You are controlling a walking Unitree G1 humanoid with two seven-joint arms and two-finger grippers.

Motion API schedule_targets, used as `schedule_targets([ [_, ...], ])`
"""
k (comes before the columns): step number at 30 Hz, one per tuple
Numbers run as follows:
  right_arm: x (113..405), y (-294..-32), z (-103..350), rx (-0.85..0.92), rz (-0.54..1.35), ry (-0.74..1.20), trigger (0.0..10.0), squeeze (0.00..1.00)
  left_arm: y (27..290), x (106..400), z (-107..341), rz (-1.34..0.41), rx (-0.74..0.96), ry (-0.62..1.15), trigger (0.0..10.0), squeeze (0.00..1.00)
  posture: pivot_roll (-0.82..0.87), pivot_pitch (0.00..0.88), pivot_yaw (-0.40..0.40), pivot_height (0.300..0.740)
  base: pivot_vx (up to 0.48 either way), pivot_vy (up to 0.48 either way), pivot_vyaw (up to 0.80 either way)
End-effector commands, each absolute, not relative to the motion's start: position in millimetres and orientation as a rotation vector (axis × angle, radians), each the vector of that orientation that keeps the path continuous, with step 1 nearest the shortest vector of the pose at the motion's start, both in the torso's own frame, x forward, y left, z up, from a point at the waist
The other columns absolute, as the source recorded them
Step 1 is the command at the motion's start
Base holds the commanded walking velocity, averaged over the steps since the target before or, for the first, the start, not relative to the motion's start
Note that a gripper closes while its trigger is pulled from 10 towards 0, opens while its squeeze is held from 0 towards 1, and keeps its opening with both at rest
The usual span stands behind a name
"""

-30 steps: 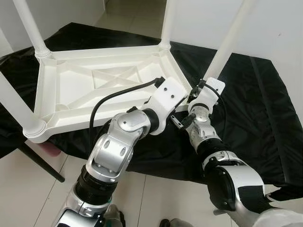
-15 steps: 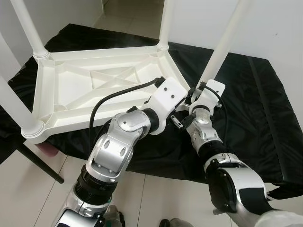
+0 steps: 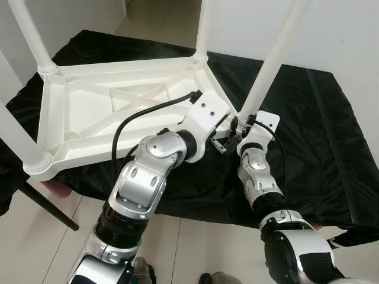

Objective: Building children table

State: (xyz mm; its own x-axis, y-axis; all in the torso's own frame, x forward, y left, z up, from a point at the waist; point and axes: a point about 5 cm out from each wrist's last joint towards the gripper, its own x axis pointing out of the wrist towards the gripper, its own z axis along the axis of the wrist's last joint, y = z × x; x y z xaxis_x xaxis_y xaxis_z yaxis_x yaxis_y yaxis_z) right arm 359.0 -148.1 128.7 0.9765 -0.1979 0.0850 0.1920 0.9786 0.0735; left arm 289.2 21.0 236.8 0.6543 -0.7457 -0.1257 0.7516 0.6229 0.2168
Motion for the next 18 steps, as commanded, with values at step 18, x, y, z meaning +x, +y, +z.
schedule_targets([
  [18, 314.2, -160.6, 91.2, 0.035, 0.043, -0.006, 10.0, 0.0, 12.5, 334.4, 245.6, -0.667, 0.251, -0.014, 10.0, 0.0, 0.05, 0.066, -0.024, 0.74, 0.0, 0.0, 0.0],
])
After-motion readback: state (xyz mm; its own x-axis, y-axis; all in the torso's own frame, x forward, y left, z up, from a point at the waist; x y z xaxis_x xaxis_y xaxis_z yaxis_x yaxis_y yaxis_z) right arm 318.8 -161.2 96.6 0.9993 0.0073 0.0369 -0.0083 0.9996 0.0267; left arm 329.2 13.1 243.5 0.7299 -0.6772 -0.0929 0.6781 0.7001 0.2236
